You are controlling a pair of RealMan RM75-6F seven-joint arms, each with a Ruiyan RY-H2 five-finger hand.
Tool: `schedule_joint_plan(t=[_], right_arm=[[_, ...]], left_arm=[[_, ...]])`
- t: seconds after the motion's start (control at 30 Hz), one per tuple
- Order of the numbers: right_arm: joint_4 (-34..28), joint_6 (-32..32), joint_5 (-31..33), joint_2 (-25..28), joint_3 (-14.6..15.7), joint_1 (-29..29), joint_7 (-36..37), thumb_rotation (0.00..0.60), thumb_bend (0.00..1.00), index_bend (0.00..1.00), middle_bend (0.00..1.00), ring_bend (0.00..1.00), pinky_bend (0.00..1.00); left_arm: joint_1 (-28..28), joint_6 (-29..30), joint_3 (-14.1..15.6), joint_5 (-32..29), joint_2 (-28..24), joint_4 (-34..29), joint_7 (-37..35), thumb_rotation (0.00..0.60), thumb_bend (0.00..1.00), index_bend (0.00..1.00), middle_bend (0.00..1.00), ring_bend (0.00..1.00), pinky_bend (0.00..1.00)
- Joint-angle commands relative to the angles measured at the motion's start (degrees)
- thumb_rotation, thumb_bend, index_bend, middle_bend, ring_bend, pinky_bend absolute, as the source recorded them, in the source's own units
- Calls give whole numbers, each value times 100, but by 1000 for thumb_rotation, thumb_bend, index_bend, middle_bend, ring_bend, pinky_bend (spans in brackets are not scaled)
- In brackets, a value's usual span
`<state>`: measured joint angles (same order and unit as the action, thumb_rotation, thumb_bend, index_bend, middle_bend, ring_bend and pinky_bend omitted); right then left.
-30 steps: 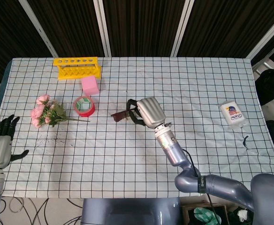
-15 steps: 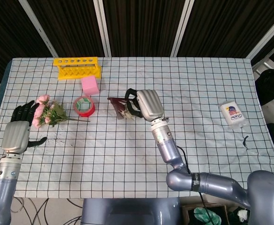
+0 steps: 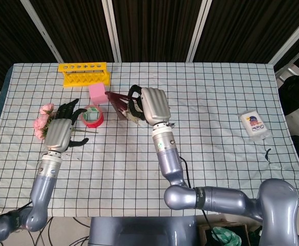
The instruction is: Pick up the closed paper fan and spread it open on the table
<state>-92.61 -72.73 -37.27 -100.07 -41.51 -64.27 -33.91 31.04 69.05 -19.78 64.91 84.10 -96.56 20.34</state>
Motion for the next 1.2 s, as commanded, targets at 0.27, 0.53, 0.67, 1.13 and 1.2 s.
schedule_joint_plan(t=[0.27, 0.53, 0.67, 1.13, 1.2], right_arm=[[-512, -525, 590, 16, -369, -435, -296, 600, 813, 962, 961, 1000, 911], [-676, -767, 746, 49, -321, -584, -332, 600, 814, 962, 961, 1000, 911], [-706, -830, 792, 68, -270, -606, -306, 600, 814, 962, 961, 1000, 912], [-648, -797, 804, 233, -58, -468, -24, 600, 814, 963, 961, 1000, 912], [-652, -790, 793, 262, -26, -442, -4, 600, 813, 963, 961, 1000, 912]], left_arm=[[906, -202, -336, -392, 1287, 1208, -59, 600, 224, 318, 6, 0, 0], [1159, -282, -395, -531, 1658, 1448, -269, 600, 303, 402, 40, 0, 0], [1217, -220, -380, -452, 1718, 1449, -336, 600, 370, 464, 66, 0, 0], [1152, 27, -292, -235, 1663, 1616, -619, 600, 467, 677, 176, 0, 0], [1138, 47, -283, -222, 1646, 1609, -640, 600, 469, 679, 177, 0, 0]])
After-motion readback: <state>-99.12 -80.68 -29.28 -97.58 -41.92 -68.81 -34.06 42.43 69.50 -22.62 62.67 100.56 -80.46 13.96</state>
